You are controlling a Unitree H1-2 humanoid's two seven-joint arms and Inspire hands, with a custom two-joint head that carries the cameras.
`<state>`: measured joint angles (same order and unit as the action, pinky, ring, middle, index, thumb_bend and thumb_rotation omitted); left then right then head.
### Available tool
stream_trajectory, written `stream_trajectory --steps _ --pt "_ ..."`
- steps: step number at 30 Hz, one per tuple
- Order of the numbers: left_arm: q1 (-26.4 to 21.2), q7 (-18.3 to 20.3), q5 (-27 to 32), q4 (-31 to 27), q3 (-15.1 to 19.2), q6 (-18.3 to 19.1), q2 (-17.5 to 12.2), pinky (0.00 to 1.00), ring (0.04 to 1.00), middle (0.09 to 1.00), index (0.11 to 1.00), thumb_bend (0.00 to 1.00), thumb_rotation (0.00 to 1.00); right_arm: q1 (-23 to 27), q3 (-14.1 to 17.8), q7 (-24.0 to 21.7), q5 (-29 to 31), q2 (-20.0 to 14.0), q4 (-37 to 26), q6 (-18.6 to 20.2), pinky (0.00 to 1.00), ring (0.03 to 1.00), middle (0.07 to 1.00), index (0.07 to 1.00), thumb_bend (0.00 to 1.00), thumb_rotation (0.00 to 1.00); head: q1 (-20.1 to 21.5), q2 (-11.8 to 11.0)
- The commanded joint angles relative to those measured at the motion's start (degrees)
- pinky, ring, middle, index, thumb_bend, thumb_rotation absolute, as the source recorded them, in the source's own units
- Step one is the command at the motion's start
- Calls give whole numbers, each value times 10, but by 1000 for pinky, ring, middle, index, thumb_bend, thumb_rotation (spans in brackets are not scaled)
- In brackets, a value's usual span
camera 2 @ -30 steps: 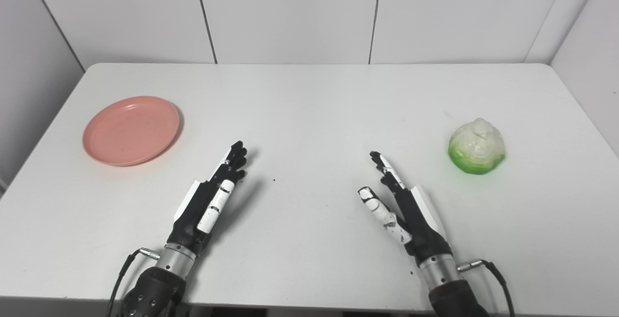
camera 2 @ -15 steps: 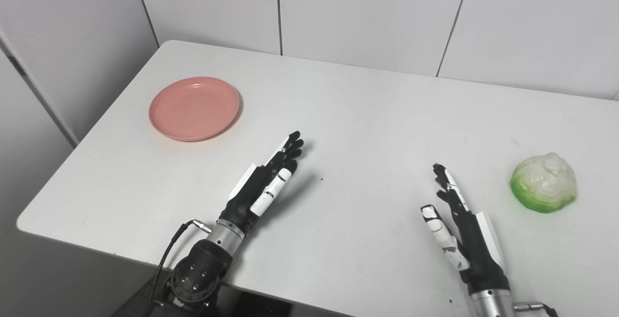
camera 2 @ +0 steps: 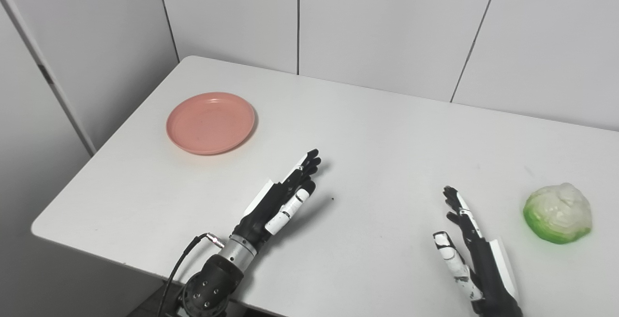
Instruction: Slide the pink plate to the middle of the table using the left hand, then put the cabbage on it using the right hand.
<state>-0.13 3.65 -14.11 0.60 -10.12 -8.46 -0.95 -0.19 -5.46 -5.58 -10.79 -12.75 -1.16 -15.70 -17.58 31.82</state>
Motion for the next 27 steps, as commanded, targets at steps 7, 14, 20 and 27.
stream_trajectory --steps 7,14,20,27 --pt "15 -2 1 57 -14 -6 10 961 970 977 985 514 1000 -6 6 5 3 -1 24 -8 909 936 941 931 290 1000 2 1" --pt "16 0 6 54 -11 0 9 962 970 977 985 524 1000 -8 5 2 0 0 13 2 902 936 943 933 318 1000 7 6" --pt "20 5 15 41 -7 11 8 963 973 980 985 522 1000 -6 4 3 2 5 17 2 919 938 943 933 332 1000 12 8" --pt "17 16 42 0 4 41 9 957 975 982 978 555 1000 -4 3 -1 9 13 17 9 927 943 948 937 354 1000 13 9"
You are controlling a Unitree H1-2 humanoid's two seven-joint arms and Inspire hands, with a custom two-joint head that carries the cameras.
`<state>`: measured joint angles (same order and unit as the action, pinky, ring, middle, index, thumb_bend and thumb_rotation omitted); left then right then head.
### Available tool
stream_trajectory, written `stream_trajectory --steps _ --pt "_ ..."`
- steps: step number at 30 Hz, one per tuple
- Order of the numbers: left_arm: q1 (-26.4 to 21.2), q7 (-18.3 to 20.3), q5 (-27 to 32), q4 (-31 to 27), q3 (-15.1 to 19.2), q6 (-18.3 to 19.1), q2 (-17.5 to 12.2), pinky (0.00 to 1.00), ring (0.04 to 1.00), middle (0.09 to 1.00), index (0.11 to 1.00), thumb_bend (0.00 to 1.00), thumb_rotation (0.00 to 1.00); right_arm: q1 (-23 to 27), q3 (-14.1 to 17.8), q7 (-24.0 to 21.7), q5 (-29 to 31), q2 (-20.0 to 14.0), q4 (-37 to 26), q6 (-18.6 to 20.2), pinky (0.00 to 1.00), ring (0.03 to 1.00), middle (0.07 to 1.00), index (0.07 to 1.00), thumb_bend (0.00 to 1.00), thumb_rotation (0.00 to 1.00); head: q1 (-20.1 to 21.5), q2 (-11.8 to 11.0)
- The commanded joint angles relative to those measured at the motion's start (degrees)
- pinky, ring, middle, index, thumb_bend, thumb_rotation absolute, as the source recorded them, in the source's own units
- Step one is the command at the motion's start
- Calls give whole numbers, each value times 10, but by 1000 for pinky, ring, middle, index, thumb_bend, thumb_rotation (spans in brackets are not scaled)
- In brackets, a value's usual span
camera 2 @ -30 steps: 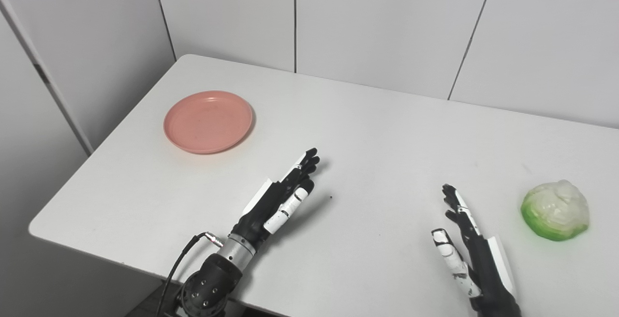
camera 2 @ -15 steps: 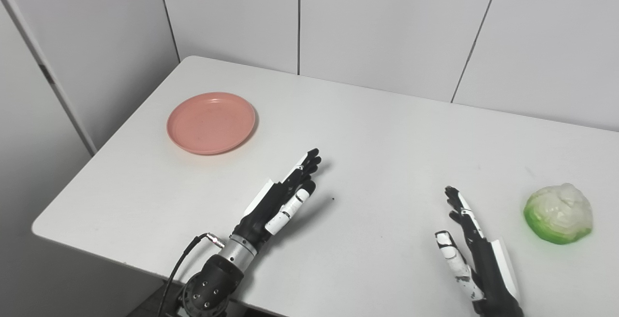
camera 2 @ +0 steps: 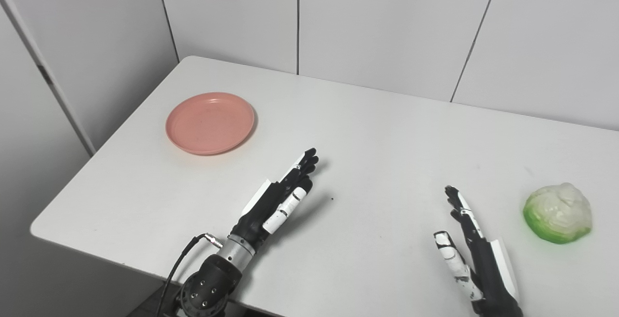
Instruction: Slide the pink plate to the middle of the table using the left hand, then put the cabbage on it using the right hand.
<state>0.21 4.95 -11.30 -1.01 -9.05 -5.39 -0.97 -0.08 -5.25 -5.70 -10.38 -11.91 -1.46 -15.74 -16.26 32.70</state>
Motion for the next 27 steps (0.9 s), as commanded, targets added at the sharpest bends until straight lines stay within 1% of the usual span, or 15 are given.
stream_trajectory --steps 1,4,8,13,15,18,20,22,24,26,27 --pt "13 4 18 11 -5 13 9 956 973 980 975 562 1000 -5 1 1 6 6 20 11 925 943 947 936 358 1000 0 1" --pt "8 7 22 -13 -1 23 6 954 975 980 973 565 1000 -4 -1 1 3 7 18 12 922 942 947 936 355 1000 0 1" --pt "-3 11 35 -43 8 35 5 948 970 978 964 503 1000 -3 -2 2 1 8 22 8 930 946 949 939 343 1000 -1 0" --pt "-27 15 48 -86 18 58 -2 942 962 978 962 461 1000 -1 -3 3 -4 8 23 10 923 944 950 939 342 1000 0 0" --pt "-36 15 49 -98 22 65 -5 945 963 978 962 462 1000 -2 -2 6 -7 10 22 10 916 940 945 936 345 1000 0 0" --pt "-59 13 46 -109 30 64 -15 929 954 975 959 472 1000 -2 -2 6 -9 11 23 7 910 937 945 937 360 1000 0 0" --pt "-73 15 48 -114 36 74 -21 932 955 976 961 481 1000 -1 -2 5 -9 11 24 6 910 938 946 938 371 1000 -1 -1" --pt "-86 16 53 -120 43 86 -26 950 963 980 967 489 1000 0 -2 6 -12 11 27 3 909 938 946 939 362 1000 -1 -1" --pt "-96 16 60 -121 51 91 -29 966 967 980 969 503 1000 1 -2 8 -14 12 29 0 903 934 944 935 353 1000 -1 -1" --pt "-105 14 66 -122 60 92 -32 967 966 978 969 511 1000 2 -2 8 -15 12 29 2 908 935 945 934 355 1000 -2 -2" --pt "-109 13 68 -122 64 93 -33 947 960 976 967 512 1000 2 -2 7 -15 12 28 4 908 936 946 935 346 1000 -2 -2"
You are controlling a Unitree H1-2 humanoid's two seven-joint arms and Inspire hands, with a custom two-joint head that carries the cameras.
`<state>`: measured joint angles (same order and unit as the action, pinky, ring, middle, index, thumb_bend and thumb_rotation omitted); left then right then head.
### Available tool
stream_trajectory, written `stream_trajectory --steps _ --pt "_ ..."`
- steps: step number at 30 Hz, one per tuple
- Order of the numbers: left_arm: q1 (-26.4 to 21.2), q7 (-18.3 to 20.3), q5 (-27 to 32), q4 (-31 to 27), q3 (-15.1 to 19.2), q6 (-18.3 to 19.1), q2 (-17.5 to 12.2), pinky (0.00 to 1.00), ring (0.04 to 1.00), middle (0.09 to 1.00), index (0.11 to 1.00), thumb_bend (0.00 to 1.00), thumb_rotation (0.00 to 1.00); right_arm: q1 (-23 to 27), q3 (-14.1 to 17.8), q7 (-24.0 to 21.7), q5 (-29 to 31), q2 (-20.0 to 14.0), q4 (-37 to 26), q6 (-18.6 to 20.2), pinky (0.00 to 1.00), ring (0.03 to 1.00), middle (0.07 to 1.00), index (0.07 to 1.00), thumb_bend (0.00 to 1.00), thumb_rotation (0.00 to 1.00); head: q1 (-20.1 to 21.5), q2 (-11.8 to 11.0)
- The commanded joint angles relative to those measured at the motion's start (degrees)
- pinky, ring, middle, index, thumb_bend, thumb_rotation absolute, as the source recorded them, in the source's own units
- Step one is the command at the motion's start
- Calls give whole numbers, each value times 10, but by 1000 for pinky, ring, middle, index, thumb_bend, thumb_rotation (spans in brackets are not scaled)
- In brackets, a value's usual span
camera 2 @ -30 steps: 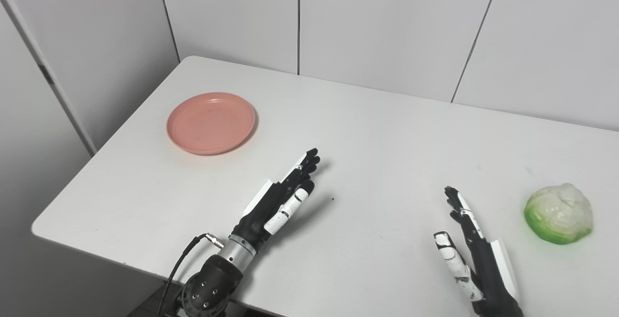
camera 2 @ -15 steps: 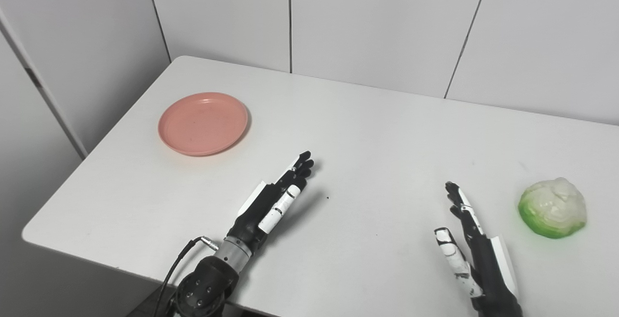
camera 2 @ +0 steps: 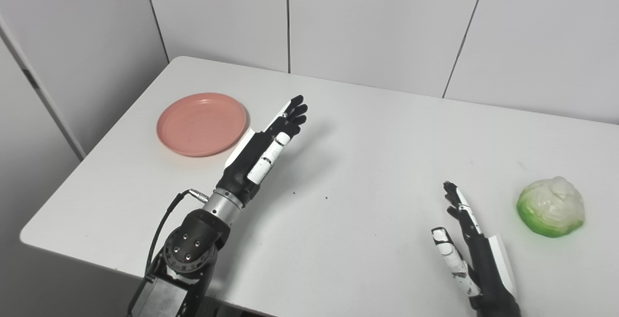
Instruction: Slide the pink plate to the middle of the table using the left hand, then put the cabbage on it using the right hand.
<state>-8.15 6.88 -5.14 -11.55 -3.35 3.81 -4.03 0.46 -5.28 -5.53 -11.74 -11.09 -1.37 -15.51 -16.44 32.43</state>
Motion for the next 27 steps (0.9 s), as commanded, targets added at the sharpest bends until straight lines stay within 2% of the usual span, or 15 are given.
stream_trajectory --steps 1,6,10,13,16,22,27 --pt "-32 -7 9 -17 13 1 -6 940 958 975 966 513 1000 -4 -1 5 -1 4 27 2 908 936 947 935 343 1000 -1 0" --pt "-52 -11 21 -5 38 -19 -19 926 942 962 959 515 1000 -4 0 3 3 5 25 6 912 937 946 937 350 1000 -3 0" --pt "-69 -16 26 -7 61 -5 -29 921 938 959 957 495 1000 -4 1 3 4 6 25 7 915 938 946 936 350 1000 -4 0" --pt "-80 -16 35 0 74 -5 -39 931 946 961 957 527 1000 -4 1 4 3 6 27 4 910 936 944 934 350 1000 -4 0" --pt "-94 -21 41 17 93 -13 -54 926 945 957 951 540 1000 -4 1 5 3 6 27 2 909 933 942 933 354 1000 -4 0" --pt "-125 -30 59 50 127 -14 -77 934 940 950 939 474 1000 -5 1 2 5 6 24 7 911 935 943 933 350 1000 -6 -1" --pt "-151 -40 71 84 156 -14 -98 928 938 947 940 474 1000 -5 1 2 5 4 25 3 912 938 945 934 336 1000 -6 -2"
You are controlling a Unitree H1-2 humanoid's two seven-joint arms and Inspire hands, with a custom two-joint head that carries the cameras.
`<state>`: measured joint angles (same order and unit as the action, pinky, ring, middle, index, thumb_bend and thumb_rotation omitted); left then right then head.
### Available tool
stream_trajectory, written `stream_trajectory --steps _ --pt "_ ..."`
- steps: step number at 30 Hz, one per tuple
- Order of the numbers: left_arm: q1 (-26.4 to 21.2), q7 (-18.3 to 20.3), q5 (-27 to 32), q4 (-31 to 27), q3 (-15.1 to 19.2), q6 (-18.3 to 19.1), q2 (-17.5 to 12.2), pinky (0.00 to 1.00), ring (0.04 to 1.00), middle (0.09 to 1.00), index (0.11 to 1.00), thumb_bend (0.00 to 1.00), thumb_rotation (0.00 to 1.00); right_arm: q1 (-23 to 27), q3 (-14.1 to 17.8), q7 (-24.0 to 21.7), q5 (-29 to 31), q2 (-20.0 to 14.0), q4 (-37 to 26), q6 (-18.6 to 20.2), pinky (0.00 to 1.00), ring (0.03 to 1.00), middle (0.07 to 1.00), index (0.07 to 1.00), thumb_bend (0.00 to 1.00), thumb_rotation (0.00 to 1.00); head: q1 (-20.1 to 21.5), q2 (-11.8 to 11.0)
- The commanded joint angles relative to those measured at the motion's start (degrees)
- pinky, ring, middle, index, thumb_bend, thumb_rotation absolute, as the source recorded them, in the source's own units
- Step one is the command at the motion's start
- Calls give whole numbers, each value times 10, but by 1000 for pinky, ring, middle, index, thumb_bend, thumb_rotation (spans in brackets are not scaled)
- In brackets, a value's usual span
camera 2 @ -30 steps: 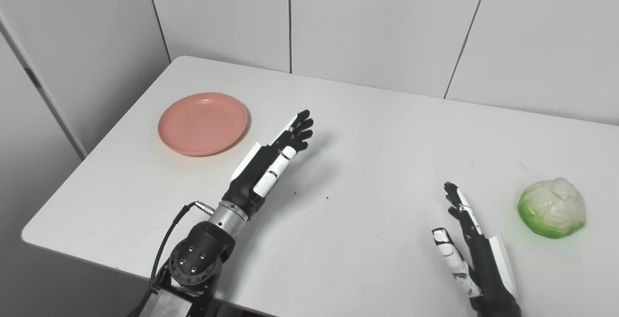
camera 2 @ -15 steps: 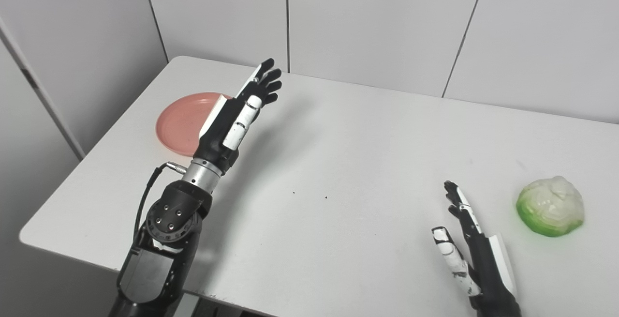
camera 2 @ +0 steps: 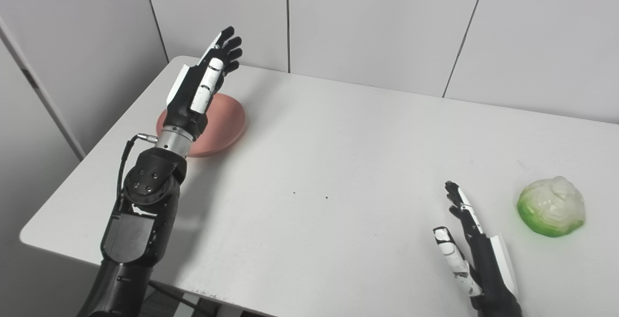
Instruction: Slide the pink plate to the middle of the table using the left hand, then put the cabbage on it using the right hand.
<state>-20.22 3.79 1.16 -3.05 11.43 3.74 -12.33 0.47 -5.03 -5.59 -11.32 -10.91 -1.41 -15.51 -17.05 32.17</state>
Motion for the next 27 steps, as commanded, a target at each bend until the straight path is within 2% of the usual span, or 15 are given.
stream_trajectory --steps 1,4,7,11,14,19,22,27 --pt "-35 -10 12 7 13 -11 -20 929 936 945 935 460 1000 -6 -1 3 1 3 26 3 912 938 945 934 340 1000 0 1" --pt "-46 -8 23 34 26 -20 -37 938 939 948 931 450 1000 -6 -1 3 3 3 26 2 908 936 943 934 352 1000 -3 1" --pt "-57 -17 22 66 38 -30 -53 887 912 919 913 438 1000 -6 0 3 4 3 27 2 905 931 939 930 348 1000 -7 -1" --pt "-64 -20 40 98 55 -40 -64 884 906 912 901 429 1000 -7 0 1 4 -2 30 -5 914 936 944 933 344 1000 -8 1" --pt "-60 -15 60 96 66 -20 -70 900 921 940 926 435 1000 -6 1 1 6 -2 31 -8 908 934 942 932 346 1000 -8 2" --pt "-58 -19 70 110 77 -17 -86 940 945 959 944 434 1000 -7 1 1 8 -2 29 -6 908 933 941 930 339 1000 -9 2" --pt "-61 -20 82 127 88 -33 -92 927 938 944 930 396 1000 -7 1 0 9 -1 28 -3 916 938 944 932 344 1000 -10 2" --pt "-57 -42 85 124 102 -16 -94 902 917 919 904 395 1000 -7 3 2 8 -2 31 -5 915 937 942 931 343 1000 -12 3"
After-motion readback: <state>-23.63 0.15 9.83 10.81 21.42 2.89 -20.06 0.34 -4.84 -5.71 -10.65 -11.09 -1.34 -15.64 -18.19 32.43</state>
